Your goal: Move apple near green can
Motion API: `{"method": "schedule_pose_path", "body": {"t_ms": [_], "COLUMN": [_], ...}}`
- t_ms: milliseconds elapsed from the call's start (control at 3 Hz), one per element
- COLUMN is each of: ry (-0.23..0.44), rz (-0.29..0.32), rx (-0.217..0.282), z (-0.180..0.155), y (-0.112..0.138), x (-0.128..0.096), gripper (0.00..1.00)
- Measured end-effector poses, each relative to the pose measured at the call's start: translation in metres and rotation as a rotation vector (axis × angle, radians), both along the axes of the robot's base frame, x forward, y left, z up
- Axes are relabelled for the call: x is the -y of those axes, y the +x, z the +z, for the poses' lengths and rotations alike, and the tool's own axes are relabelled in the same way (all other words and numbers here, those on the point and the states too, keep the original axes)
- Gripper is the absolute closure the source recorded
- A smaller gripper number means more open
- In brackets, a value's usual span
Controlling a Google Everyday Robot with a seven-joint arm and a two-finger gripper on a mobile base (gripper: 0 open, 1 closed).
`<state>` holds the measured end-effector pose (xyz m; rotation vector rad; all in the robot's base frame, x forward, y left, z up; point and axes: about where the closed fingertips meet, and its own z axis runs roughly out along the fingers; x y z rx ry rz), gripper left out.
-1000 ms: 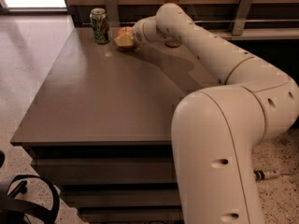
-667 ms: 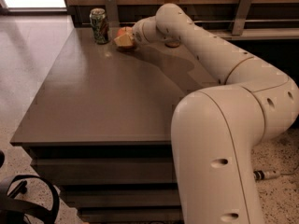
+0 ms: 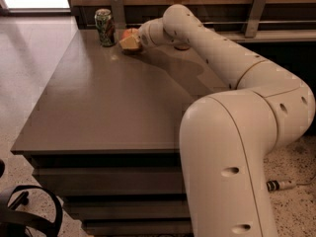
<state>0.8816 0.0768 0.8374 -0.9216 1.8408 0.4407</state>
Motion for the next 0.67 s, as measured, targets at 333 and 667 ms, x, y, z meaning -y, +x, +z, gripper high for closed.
{"method": "schedule_pose_path", "body": {"t_ms": [333, 667], "ry": [0.0, 0.0], "rz": [0.0, 0.003], "rx": [0.0, -0.003], "z": [0.0001, -0.0022], "y": [0.0, -0.0002], "x": [-0.0002, -0.0029], "gripper": [0.13, 0.0]}}
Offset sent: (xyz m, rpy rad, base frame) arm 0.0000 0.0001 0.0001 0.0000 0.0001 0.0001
